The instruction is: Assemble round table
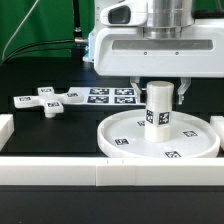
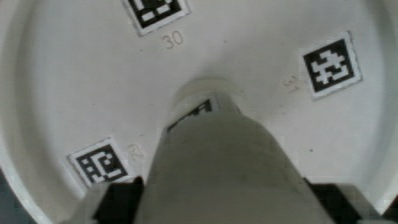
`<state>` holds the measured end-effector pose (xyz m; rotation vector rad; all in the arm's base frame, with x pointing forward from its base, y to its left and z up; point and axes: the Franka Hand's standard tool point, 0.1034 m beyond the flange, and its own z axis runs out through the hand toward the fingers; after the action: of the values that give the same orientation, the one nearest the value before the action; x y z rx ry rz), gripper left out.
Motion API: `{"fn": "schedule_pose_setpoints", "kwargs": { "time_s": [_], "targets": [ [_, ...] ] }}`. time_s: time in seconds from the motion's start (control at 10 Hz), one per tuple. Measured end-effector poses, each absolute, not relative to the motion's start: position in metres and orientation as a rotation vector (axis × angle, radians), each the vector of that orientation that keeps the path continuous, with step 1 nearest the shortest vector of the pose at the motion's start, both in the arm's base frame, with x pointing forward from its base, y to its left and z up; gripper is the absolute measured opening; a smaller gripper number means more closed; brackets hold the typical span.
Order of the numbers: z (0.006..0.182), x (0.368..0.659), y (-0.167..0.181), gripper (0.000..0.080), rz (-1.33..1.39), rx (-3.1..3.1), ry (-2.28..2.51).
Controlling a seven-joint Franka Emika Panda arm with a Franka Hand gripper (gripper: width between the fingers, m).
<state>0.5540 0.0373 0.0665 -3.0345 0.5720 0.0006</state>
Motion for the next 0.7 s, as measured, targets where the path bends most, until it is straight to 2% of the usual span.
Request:
{"fn": "schedule_pose_setpoints", "kwargs": {
  "time_s": [0.3,0.6,0.7],
  "targets": [
    [0.0666,0.5549,0.0368,0.0409,0.014,-2.897,1.020],
    [0.0663,0.5548,0.0373,0.0411,0.016,-2.888,1.043],
    [0.0663,0.5547,0.0388,0.0575,0.012,-2.909,0.996]
  ]
}}
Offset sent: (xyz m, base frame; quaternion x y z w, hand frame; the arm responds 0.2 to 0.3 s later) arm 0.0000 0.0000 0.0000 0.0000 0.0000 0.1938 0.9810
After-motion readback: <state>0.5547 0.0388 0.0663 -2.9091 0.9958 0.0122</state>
